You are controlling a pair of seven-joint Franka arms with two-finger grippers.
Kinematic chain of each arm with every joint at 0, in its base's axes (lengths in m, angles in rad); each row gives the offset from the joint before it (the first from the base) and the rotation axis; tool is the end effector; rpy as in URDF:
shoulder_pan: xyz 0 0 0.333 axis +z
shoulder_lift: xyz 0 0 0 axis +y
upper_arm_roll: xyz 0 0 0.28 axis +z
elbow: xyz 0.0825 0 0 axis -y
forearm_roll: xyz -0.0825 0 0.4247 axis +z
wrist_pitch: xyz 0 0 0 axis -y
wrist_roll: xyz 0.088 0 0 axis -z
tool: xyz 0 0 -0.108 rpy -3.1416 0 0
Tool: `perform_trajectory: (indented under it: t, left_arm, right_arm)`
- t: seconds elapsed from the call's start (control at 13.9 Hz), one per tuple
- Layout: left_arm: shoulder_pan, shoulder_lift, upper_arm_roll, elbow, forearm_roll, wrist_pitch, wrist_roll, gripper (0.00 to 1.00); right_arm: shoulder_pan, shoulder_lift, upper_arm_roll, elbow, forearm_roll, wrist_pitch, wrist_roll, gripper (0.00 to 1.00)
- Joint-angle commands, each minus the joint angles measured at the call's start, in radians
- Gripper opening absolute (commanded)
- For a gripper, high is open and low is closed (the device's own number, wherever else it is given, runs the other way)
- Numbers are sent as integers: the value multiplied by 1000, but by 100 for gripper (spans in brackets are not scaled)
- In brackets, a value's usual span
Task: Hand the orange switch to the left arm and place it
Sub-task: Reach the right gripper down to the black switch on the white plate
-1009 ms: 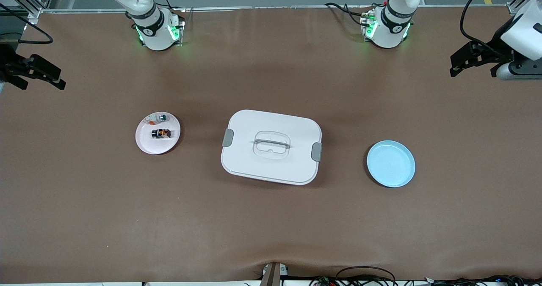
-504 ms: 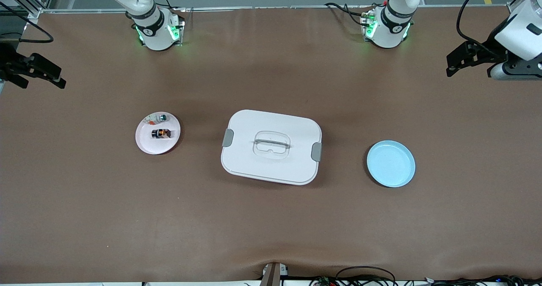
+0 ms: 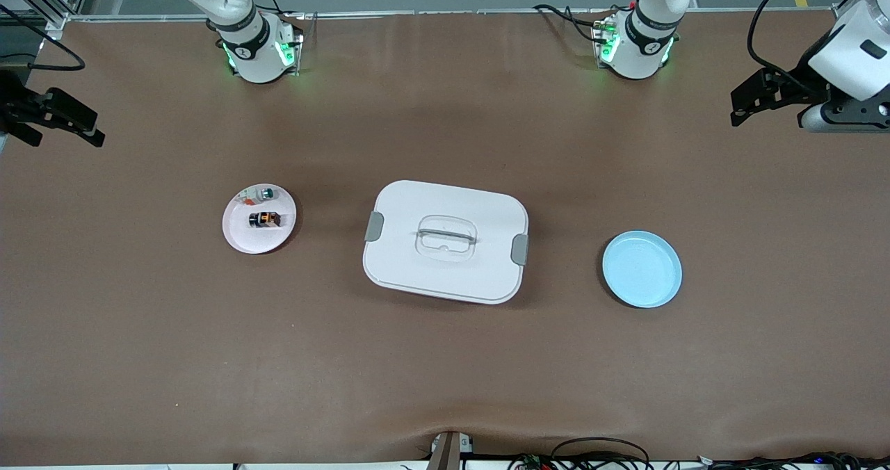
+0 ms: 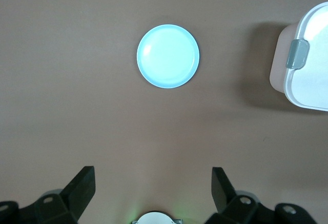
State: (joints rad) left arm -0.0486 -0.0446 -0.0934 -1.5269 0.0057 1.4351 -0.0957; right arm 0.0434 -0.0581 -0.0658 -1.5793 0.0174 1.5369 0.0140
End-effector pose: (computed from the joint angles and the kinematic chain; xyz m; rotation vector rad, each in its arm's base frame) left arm 0.5628 -0.0809 0.6240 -3.1246 0.0711 0.0717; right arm 0.5758 -0.0120 0.6141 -3.1199 0.0555 -0.0244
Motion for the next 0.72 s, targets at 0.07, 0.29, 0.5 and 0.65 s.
perform_trajectory:
  t: [0.07, 0.29, 0.5, 0.65]
  left_arm:
    - [3, 3, -8, 7, 19, -13, 19, 100]
    - [3, 3, -8, 7, 17, -13, 19, 100]
    - [3, 3, -8, 7, 17, -13, 19, 100]
    - [3, 3, -9, 7, 17, -12, 19, 100]
  right_arm:
    - [0, 60, 3, 30, -16, 3, 3, 100]
    - [0, 75, 3, -30, -11, 37, -2, 100]
    - [1, 72, 4, -134, 1, 103, 9, 100]
    - [3, 70, 4, -218, 4, 181, 12, 100]
